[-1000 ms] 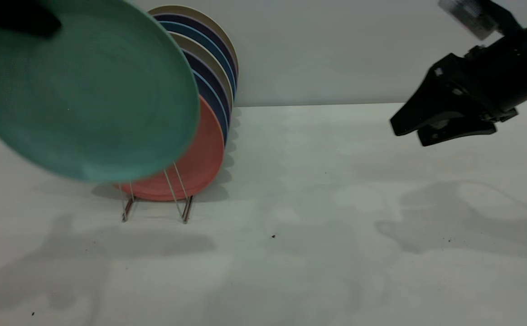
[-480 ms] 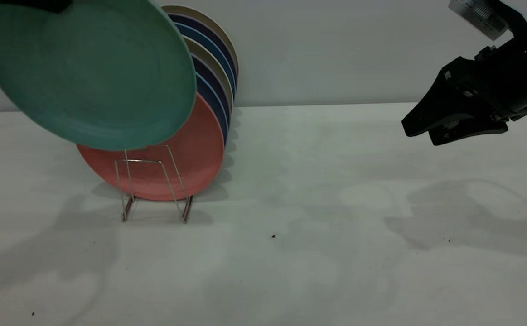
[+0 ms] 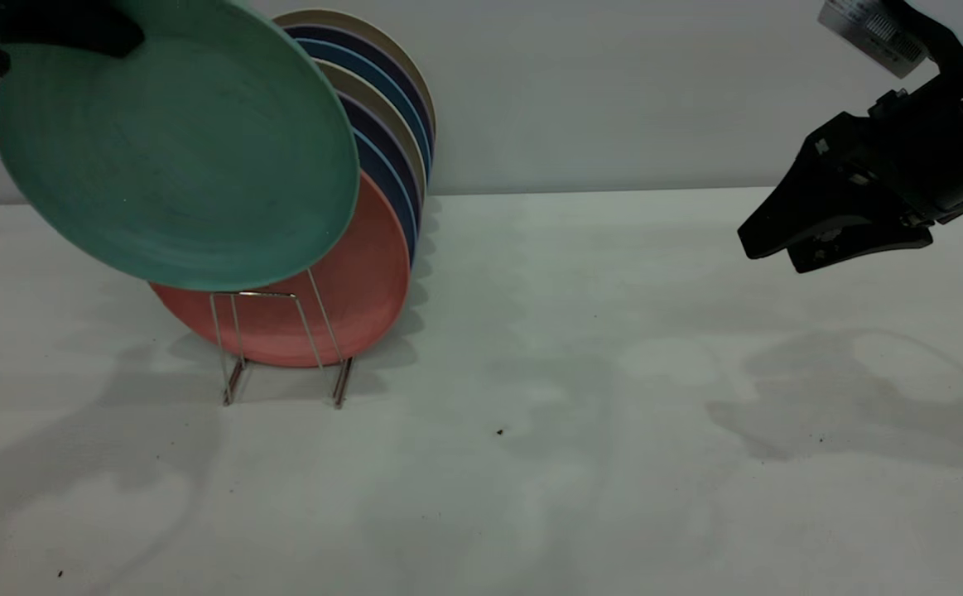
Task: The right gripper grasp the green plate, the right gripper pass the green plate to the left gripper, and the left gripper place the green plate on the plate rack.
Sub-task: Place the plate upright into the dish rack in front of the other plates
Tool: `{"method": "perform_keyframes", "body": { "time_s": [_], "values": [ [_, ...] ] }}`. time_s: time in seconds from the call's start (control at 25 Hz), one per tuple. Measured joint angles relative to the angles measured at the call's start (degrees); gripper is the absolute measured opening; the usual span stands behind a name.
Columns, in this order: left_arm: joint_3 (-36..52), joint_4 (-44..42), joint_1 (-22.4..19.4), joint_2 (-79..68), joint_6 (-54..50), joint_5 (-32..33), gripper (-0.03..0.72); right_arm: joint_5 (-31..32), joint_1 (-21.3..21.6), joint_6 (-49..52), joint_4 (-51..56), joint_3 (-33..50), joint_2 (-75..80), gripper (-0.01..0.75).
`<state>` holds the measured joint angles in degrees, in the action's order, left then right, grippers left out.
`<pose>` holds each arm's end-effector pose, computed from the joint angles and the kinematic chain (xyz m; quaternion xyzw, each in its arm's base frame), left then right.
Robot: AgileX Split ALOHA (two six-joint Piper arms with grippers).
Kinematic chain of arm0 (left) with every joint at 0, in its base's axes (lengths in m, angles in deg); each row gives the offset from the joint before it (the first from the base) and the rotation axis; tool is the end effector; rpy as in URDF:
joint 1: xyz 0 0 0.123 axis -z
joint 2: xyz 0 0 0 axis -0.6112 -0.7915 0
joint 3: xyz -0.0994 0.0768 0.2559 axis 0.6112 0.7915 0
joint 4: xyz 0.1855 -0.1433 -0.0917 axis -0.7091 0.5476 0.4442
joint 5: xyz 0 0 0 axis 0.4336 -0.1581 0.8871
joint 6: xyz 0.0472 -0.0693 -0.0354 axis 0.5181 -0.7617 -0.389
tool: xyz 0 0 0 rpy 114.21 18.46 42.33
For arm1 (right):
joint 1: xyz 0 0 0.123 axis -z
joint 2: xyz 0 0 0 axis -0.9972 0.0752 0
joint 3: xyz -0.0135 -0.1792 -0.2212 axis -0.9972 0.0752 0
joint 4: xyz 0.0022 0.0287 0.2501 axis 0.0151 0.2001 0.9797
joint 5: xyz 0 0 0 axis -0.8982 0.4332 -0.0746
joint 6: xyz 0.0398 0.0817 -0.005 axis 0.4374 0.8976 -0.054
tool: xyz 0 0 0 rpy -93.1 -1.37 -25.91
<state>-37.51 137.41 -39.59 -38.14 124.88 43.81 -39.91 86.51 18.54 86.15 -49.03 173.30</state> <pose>0.3551 -0.0222 0.2498 0.5553 0.7131 0.0809 0.4201 0.3716 0.0500 0.1323 -0.1500 0.9188 0.2929 0.2181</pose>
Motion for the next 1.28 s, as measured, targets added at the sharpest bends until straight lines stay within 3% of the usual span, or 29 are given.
{"method": "perform_keyframes", "body": {
  "time_s": [1.28],
  "values": [
    [-5.7,-7.3,1.4,-1.7,0.0,2.2,0.081,0.0,0.0,0.2,-0.4,0.0,0.0,0.551]
  ]
}}
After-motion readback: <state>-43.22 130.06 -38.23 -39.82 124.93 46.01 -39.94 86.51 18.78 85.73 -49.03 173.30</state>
